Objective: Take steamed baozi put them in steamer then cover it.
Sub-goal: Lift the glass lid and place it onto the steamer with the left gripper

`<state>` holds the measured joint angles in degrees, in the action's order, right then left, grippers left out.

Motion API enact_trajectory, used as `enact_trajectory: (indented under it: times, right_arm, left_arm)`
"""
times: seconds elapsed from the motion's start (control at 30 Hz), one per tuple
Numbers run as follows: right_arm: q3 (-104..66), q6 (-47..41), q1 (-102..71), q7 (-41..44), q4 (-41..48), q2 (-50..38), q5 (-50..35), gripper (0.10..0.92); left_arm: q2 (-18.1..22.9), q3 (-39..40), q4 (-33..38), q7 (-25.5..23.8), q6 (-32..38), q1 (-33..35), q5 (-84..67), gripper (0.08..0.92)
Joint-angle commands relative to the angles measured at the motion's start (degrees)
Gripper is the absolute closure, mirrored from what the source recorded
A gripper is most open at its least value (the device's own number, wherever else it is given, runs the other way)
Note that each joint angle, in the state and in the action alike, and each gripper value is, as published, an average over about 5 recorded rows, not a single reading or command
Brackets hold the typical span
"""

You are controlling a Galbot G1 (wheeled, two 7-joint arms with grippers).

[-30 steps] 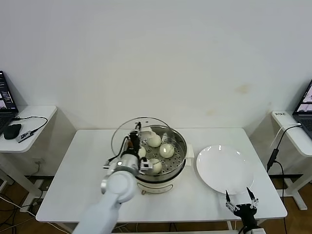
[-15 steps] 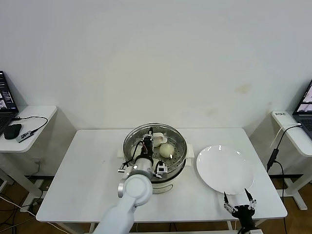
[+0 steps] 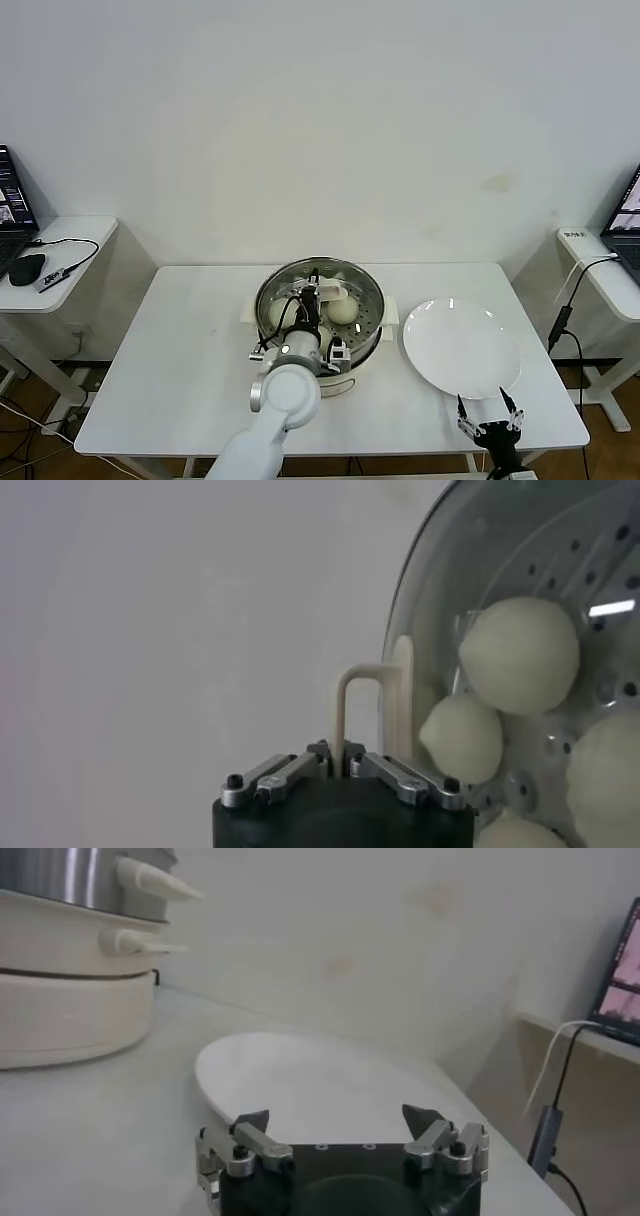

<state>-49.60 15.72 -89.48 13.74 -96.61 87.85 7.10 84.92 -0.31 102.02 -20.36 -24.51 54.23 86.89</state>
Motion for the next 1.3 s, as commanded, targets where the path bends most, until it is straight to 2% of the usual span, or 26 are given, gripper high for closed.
enact_trajectory:
  times: [0.03,0.4,0.5,0.77,0.97,1.17,1.3]
  right_arm:
    - [0.02,0.13,-0.06,0.0,0.12,-0.05,0.15,0.203]
    - [0.27,0.24,-0.08,0.07,0.29,-0.26,0.4,0.203]
    - [0.36,0.21,-0.06,0.09,0.27,-0.31,0.45,0.203]
    - [0.51,0.19,-0.2,0.11,0.17,-0.27,0.64,0.203]
    - [0.24,0.35,-0.65,0.09,0.05,-0.68,0.5,0.203]
    - [-0.03,0.67,-1.25,0.12,0.14,-1.75,-0.38,0.203]
    - [0.5,1.12,-1.46,0.09,-0.04,-1.93,-0.57,0.203]
  left_arm:
    - [0.74,-0.32,-1.1,0.37,0.42,0.05,0.94,0.855]
    - [1.11,-1.4,-0.62,1.15,0.86,0.57,0.57,0.855]
    - [0.92,-1.41,0.67,1.26,0.85,1.11,0.43,0.825]
    - [-1.15,-0.34,7.07,1.96,1.24,4.35,-0.75,0.6]
    - [-3.4,0.67,14.49,4.3,3.06,11.51,-2.55,0.427]
    - [-4.99,-3.46,24.27,10.47,7.6,22.58,-7.85,0.256]
    - [-6.93,-9.55,27.43,18.03,12.12,30.46,-25.82,0.187]
